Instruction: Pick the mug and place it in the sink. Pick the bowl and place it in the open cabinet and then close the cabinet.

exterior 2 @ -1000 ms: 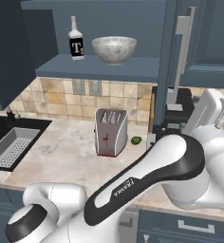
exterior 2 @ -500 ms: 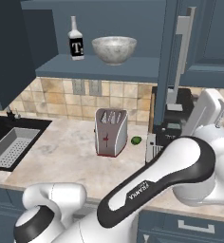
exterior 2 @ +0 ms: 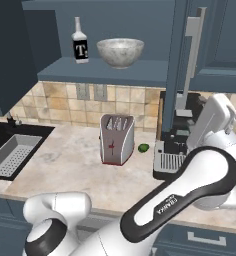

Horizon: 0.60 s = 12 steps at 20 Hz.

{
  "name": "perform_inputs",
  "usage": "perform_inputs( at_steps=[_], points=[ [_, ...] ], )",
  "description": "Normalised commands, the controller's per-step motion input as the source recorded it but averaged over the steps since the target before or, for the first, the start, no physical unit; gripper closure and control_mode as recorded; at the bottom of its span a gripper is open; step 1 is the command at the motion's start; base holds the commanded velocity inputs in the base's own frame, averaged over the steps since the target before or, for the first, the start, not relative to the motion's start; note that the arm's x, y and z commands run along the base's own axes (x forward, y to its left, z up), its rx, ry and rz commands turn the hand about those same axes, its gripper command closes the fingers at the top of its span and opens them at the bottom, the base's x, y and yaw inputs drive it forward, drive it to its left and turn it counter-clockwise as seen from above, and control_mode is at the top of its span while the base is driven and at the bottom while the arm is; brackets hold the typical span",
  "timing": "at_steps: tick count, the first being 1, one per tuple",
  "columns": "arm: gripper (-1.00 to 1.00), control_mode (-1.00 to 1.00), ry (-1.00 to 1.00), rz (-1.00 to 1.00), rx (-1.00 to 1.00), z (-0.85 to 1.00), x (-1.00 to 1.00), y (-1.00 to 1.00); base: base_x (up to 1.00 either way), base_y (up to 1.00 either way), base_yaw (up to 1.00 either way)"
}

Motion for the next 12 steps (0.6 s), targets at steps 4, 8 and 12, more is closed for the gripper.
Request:
perform_inputs(
  at_steps=[4,8,12],
  points=[
    [-1.0,-1.0,-0.1,0.08,-0.03,0.0,0.12,0.01,0.0,0.0,0.0],
    [-1.0,-1.0,-0.07,0.06,0.0,0.0,0.0,0.12,0.0,0.0,0.0],
    [-1.0,-1.0,-0.06,0.07,0.0,0.0,0.0,0.23,0.0,0.0,0.0]
  ],
)
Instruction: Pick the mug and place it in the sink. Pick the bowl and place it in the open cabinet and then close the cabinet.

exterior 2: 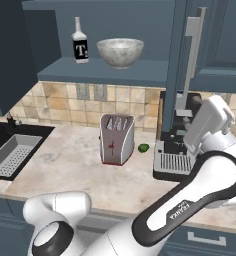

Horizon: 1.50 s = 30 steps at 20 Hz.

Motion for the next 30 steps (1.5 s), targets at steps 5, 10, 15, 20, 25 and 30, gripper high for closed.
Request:
perform_inputs(
  at_steps=[5,10,15,20,25,30],
  points=[
    [-1.0,-1.0,-0.04,0.07,0.0,0.0,0.0,0.33,0.0,0.0,0.0],
    [-1.0,-1.0,-0.01,0.07,-0.01,0.0,0.0,0.4,0.0,0.0,0.0],
    [-1.0,-1.0,0.0,0.07,-0.02,0.0,0.0,0.4,0.0,0.0,0.0],
    [-1.0,-1.0,-0.06,0.05,-0.08,0.01,0.0,0.54,0.0,0.0,0.0],
    [-1.0,-1.0,-0.03,0.0,-0.13,0.17,0.14,0.66,0.0,0.0,0.0],
    [-1.0,-1.0,-0.02,0.0,-0.15,0.31,0.3,0.64,0.0,0.0,0.0]
  ],
)
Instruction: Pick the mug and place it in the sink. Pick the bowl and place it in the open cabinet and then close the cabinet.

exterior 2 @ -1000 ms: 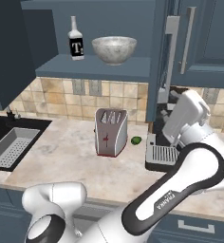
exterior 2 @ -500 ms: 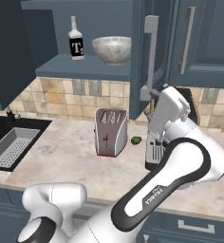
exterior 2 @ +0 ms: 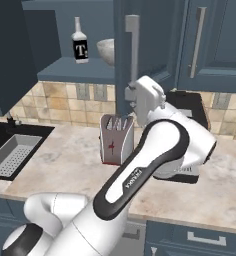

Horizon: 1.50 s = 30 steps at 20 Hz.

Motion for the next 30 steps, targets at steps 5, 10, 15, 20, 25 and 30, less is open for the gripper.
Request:
perform_inputs(
  at_steps=[5,10,15,20,25,30],
  points=[
    [-1.0,-1.0,0.0,0.0,-0.06,0.32,0.45,0.45,0.0,0.0,0.0],
    [-1.0,-1.0,0.0,-0.02,-0.09,0.22,0.38,0.44,0.0,0.0,0.0],
    [-1.0,-1.0,-0.06,-0.06,-0.13,0.13,0.24,0.38,0.0,0.0,0.0],
    [-1.0,-1.0,-0.21,-0.17,-0.21,0.04,0.23,0.57,0.0,0.0,0.0],
    [-1.0,-1.0,-0.23,-0.21,-0.21,0.0,0.3,0.71,0.0,0.0,0.0],
    [-1.0,-1.0,-0.21,-0.26,-0.22,0.01,0.33,0.7,0.0,0.0,0.0]
  ],
)
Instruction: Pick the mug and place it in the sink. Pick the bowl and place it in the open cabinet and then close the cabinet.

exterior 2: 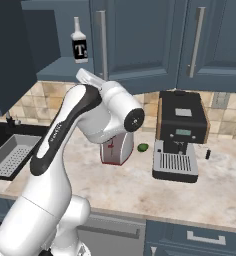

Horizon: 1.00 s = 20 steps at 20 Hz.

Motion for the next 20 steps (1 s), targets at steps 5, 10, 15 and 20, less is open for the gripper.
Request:
perform_inputs(
  at_steps=[5,10,15,20],
  points=[
    [-1.0,-1.0,-0.15,-0.36,-0.24,0.17,0.53,0.59,0.0,0.0,0.0],
    [-1.0,-1.0,-0.03,-0.43,-0.19,0.37,0.81,0.37,0.0,0.0,0.0],
    [-1.0,-1.0,0.0,-0.37,-0.15,0.44,0.87,0.06,0.0,0.0,0.0],
    [-1.0,-1.0,0.0,-0.31,-0.12,0.38,0.88,0.0,0.0,0.0,0.0]
  ],
)
